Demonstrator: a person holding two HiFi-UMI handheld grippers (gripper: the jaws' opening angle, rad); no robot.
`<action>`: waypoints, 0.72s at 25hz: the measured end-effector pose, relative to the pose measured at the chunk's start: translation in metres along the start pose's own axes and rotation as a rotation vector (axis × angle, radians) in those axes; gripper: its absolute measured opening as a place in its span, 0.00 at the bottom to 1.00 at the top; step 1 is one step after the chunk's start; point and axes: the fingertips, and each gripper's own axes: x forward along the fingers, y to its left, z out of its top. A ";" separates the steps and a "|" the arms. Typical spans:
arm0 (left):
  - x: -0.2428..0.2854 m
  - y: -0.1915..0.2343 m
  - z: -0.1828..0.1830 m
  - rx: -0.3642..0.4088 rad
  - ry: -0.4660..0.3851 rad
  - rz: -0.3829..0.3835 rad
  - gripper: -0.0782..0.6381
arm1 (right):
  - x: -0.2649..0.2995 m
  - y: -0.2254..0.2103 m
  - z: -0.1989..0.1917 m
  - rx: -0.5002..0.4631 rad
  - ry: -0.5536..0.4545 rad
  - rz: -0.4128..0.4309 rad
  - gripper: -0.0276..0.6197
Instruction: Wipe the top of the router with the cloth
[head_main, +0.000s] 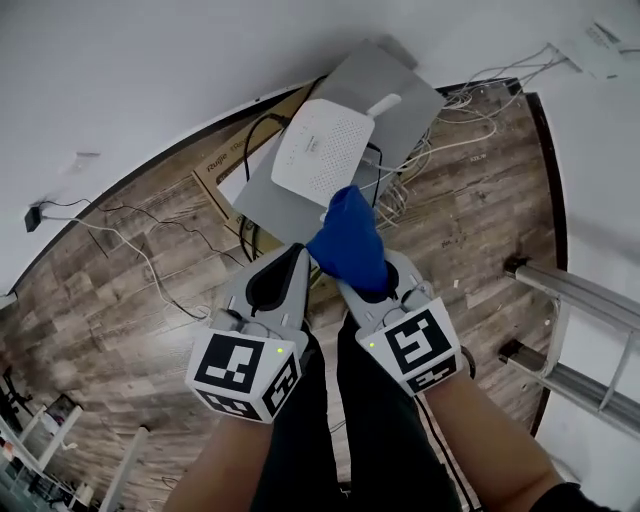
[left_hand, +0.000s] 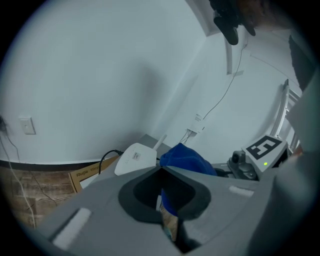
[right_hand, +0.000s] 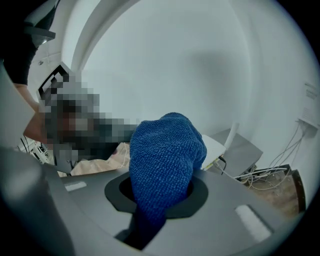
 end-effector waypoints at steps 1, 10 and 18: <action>-0.005 -0.003 0.003 0.002 0.000 -0.005 0.11 | -0.005 0.010 0.006 -0.004 -0.009 0.011 0.20; -0.019 0.054 -0.051 -0.068 0.075 0.086 0.11 | 0.045 0.058 -0.035 -0.013 0.064 0.152 0.20; 0.014 0.050 -0.079 -0.102 0.082 0.054 0.11 | 0.089 -0.003 -0.062 -0.024 0.113 0.102 0.20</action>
